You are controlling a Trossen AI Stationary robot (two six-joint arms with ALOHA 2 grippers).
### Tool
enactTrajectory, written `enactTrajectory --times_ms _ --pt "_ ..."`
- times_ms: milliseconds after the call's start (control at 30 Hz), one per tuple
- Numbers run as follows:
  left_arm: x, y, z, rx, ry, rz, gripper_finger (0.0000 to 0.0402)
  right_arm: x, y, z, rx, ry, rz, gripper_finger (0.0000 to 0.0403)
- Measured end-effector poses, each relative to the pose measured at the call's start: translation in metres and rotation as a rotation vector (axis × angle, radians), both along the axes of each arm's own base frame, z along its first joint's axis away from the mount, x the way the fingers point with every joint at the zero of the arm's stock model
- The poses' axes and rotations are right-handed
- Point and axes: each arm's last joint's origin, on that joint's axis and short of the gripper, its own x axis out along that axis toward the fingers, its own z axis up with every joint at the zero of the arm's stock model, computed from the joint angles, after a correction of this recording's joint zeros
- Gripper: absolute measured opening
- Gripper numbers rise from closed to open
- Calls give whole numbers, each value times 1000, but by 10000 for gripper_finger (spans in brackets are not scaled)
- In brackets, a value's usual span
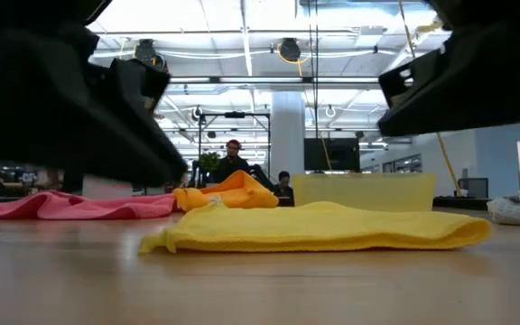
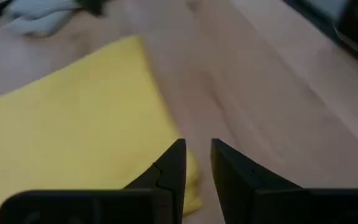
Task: Fold microfiber towels
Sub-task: Fold the yellow kitchen towel
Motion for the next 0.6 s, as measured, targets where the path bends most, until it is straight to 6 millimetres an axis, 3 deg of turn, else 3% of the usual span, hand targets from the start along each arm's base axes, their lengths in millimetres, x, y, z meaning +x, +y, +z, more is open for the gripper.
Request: enactTrajectory --times_ms 167,400,600 --pt "15 -12 -9 154 107 -41 96 -3 7 2 4 -25 27 0" --pt "26 -16 7 178 192 98 138 -2 6 3 -7 -31 28 0" --pt "23 -15 3 176 245 138 118 -2 6 3 -8 -30 28 0"
